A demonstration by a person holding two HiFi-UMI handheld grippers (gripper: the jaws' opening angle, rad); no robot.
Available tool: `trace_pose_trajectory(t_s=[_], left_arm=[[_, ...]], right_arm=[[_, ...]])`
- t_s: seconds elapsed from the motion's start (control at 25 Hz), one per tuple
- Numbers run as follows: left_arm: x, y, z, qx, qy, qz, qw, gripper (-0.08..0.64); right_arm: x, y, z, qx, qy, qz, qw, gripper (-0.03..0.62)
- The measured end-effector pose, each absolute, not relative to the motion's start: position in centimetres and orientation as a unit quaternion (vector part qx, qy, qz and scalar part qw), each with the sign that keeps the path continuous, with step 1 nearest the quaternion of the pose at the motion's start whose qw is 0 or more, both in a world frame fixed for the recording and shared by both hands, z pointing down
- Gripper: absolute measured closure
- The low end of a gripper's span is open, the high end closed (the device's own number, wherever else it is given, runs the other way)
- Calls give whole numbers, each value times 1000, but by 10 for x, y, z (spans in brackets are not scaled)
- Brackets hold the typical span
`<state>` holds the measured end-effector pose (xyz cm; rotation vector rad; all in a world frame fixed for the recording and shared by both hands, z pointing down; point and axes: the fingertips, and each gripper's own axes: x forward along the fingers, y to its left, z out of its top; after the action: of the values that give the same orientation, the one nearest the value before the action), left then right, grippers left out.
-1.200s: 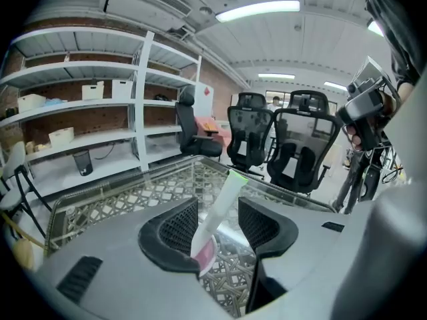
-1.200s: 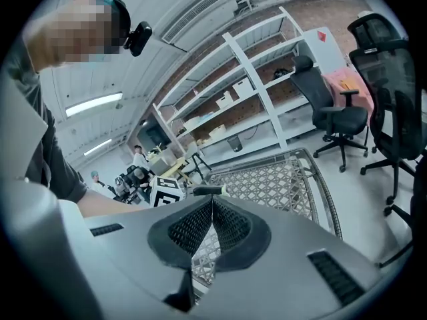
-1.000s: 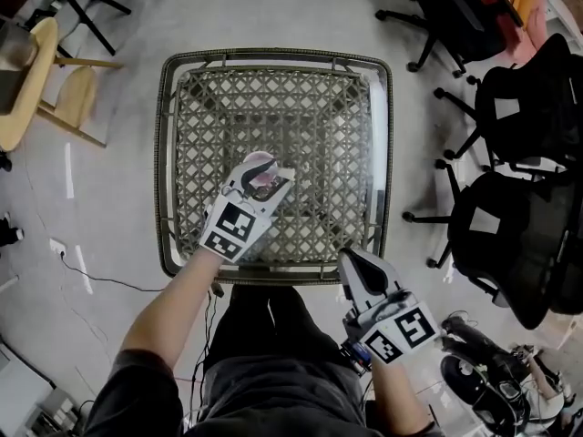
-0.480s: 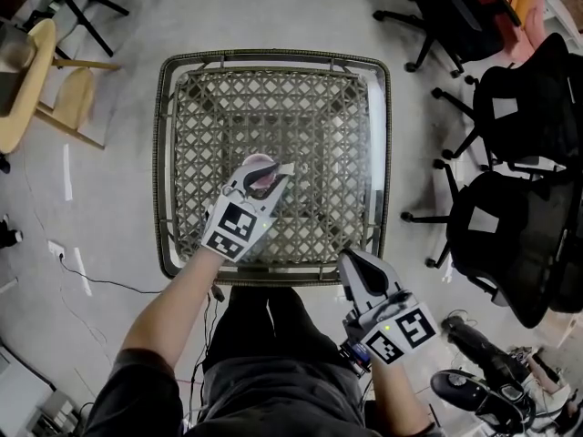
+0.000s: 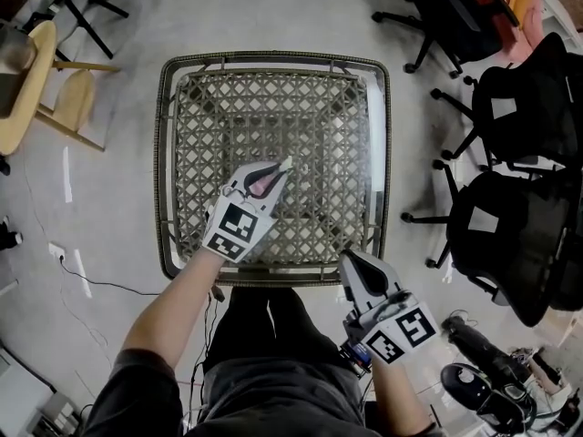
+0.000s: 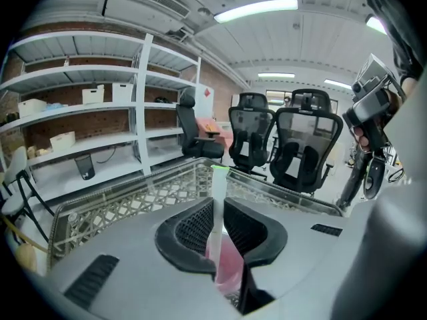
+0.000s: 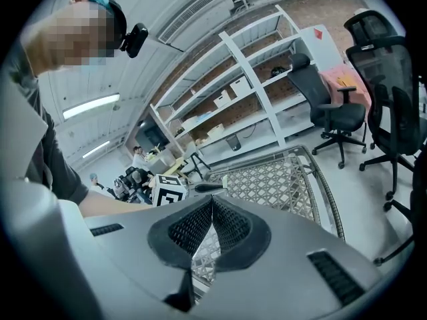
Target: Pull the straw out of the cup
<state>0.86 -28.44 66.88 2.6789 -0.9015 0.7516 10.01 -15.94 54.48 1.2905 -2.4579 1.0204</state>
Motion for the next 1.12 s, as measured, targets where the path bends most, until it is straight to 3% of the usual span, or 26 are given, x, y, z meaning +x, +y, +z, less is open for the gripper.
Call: trace_pose_trajectory(t_s=[1.12], left_arm=[[-5,-294,584,914,-336,220,57,508]], right_arm=[[88,-155,498,432,-847,303,62,580]])
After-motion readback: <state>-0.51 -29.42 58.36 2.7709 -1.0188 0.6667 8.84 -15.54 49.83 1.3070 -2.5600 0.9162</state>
